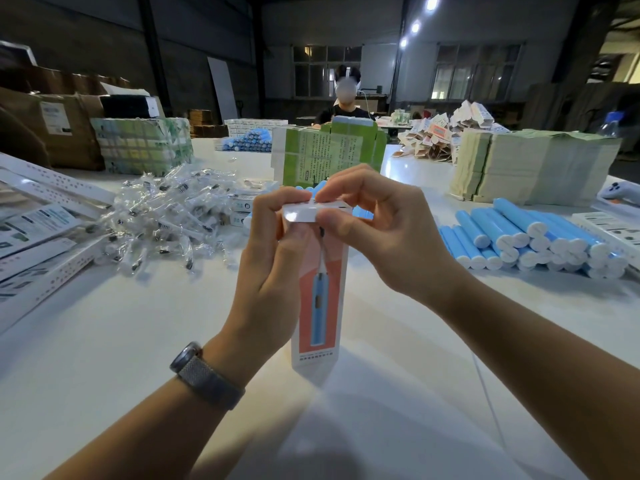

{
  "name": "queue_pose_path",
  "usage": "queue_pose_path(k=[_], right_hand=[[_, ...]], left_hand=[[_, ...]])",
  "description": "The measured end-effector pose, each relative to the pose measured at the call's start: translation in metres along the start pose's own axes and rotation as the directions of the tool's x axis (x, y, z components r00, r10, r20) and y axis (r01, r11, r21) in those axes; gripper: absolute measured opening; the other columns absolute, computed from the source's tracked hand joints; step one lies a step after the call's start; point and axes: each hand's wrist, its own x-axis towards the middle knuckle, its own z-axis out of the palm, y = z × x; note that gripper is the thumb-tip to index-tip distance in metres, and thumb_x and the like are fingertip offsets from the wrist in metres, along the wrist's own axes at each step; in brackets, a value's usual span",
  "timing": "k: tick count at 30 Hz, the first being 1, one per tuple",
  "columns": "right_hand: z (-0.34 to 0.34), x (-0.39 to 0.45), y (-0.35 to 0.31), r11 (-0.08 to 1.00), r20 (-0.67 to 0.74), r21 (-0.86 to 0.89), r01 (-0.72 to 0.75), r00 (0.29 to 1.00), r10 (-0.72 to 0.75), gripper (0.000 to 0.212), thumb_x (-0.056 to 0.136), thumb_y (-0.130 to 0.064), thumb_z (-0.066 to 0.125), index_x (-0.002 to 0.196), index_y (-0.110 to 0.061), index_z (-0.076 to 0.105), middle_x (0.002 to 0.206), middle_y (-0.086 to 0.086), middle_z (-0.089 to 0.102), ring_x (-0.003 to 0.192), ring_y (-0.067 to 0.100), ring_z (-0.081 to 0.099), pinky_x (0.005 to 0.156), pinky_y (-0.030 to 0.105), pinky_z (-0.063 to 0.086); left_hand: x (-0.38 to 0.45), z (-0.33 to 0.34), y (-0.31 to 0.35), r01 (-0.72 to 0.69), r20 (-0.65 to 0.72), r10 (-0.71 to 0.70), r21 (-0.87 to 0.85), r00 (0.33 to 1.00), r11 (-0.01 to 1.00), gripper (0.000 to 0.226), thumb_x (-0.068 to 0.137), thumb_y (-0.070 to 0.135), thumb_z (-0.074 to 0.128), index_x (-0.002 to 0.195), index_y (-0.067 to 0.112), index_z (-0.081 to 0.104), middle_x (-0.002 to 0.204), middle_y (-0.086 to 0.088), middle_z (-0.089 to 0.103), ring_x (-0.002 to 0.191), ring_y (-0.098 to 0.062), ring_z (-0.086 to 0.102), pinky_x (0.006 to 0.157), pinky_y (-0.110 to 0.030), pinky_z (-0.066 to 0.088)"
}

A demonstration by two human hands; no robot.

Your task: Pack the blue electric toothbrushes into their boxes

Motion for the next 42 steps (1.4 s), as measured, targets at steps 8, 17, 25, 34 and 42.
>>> queue_pose_path(k=[8, 17, 25, 34, 42], right_hand=[[-0.001, 0.002, -0.004, 0.998, 0.055, -0.029, 0.059, 0.997, -0.057, 0.022, 0.092, -0.005, 0.061, 0.107, -0.019, 0.069, 0.104, 0.007, 0.057, 0.103, 0.021, 0.058, 0.076, 0.024, 0.051], [-0.006, 0.004, -0.012, 0.978, 0.057, -0.168, 0.127, 0.991, -0.119, 0.021, 0.092, -0.004, 0.06, 0.103, -0.018, 0.069, 0.092, 0.011, 0.057, 0.091, 0.024, 0.06, 0.07, 0.03, 0.053], [-0.01, 0.009, -0.023, 0.954, 0.06, -0.232, 0.188, 0.982, -0.179, 0.019, 0.089, -0.003, 0.063, 0.1, -0.016, 0.071, 0.083, -0.006, 0.058, 0.081, 0.014, 0.062, 0.068, 0.022, 0.051], [-0.015, 0.012, -0.032, 0.933, 0.089, -0.294, 0.207, 0.978, -0.188, 0.02, 0.088, -0.004, 0.065, 0.098, -0.021, 0.069, 0.082, -0.011, 0.064, 0.078, 0.013, 0.066, 0.066, 0.017, 0.052], [-0.031, 0.02, -0.04, 0.933, 0.215, -0.333, 0.137, 0.974, -0.066, 0.016, 0.089, -0.002, 0.067, 0.096, -0.016, 0.072, 0.081, -0.011, 0.069, 0.076, 0.01, 0.071, 0.057, 0.021, 0.056]], left_hand=[[0.002, 0.002, 0.001, -0.072, -0.01, 0.073, 0.083, 0.997, 0.994, 0.013, 0.104, 0.03, 0.037, 0.113, 0.035, 0.044, 0.095, 0.016, 0.061, 0.08, -0.009, 0.066, 0.064, -0.024, 0.055], [0.002, 0.003, -0.002, -0.041, 0.021, 0.041, 0.037, 0.999, 0.998, 0.019, 0.102, 0.033, 0.04, 0.12, 0.028, 0.041, 0.095, 0.01, 0.066, 0.077, -0.007, 0.067, 0.067, -0.021, 0.052], [0.0, 0.006, 0.004, -0.052, 0.025, 0.052, 0.012, 0.998, 0.999, 0.02, 0.103, 0.034, 0.038, 0.123, 0.035, 0.039, 0.106, -0.005, 0.062, 0.082, -0.036, 0.065, 0.068, -0.062, 0.054], [0.0, 0.002, 0.005, -0.112, 0.07, 0.108, 0.056, 0.992, 0.992, 0.027, 0.104, 0.029, 0.034, 0.131, 0.034, 0.034, 0.101, -0.005, 0.063, 0.079, -0.028, 0.064, 0.068, -0.045, 0.056], [0.006, -0.008, 0.008, -0.228, 0.178, 0.181, 0.298, 0.967, 0.927, 0.022, 0.105, 0.029, 0.028, 0.126, 0.035, 0.032, 0.079, -0.015, 0.058, 0.059, -0.029, 0.057, 0.05, -0.048, 0.045]])
